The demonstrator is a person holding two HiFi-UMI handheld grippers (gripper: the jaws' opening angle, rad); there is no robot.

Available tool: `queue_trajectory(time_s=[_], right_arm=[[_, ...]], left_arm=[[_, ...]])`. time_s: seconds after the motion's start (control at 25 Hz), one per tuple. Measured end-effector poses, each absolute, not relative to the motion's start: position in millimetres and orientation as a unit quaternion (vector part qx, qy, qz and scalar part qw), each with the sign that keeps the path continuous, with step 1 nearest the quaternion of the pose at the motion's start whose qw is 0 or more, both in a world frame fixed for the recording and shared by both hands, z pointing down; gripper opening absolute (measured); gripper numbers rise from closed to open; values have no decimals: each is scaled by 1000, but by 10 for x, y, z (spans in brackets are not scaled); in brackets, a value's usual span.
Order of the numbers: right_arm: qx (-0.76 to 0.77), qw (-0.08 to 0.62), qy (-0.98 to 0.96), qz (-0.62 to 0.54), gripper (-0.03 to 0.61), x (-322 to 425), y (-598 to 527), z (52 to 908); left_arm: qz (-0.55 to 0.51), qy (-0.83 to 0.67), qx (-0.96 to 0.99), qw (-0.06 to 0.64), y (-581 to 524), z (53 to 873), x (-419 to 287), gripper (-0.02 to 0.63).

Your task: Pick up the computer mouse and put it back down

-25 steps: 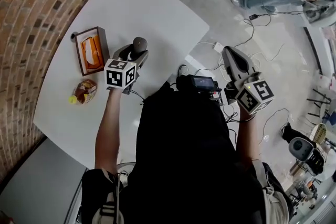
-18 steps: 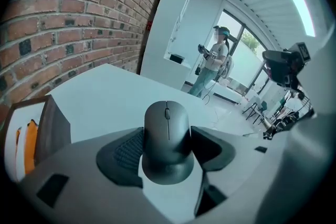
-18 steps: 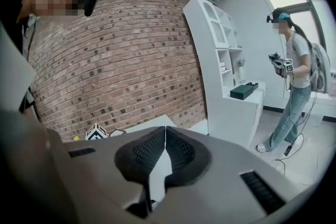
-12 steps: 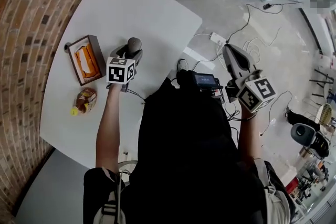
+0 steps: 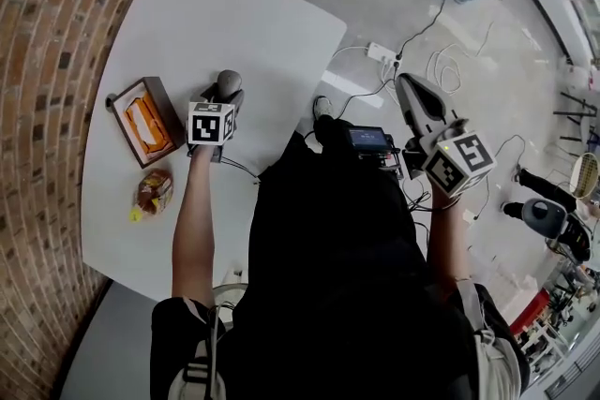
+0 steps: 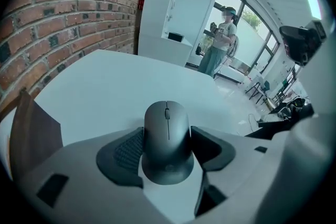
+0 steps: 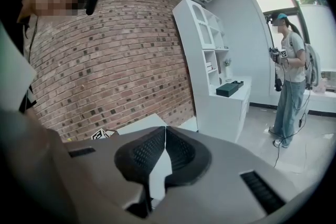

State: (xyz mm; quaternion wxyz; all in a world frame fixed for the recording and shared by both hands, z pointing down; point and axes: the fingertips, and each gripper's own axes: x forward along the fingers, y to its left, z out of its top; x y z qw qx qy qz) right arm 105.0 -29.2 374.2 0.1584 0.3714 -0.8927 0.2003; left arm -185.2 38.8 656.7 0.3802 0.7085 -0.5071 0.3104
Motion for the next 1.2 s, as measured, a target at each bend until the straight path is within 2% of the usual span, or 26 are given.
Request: queue_trajectory(time_s=[0.4, 1.2], right_arm=[[394, 159, -881, 207, 17, 1162, -258, 3765], [400, 152, -878, 214, 17, 1225, -236, 3765]], left_arm=[[350, -482, 695, 403, 505, 6794, -1835, 296], [378, -473, 692, 393, 553, 6871, -1829, 299]])
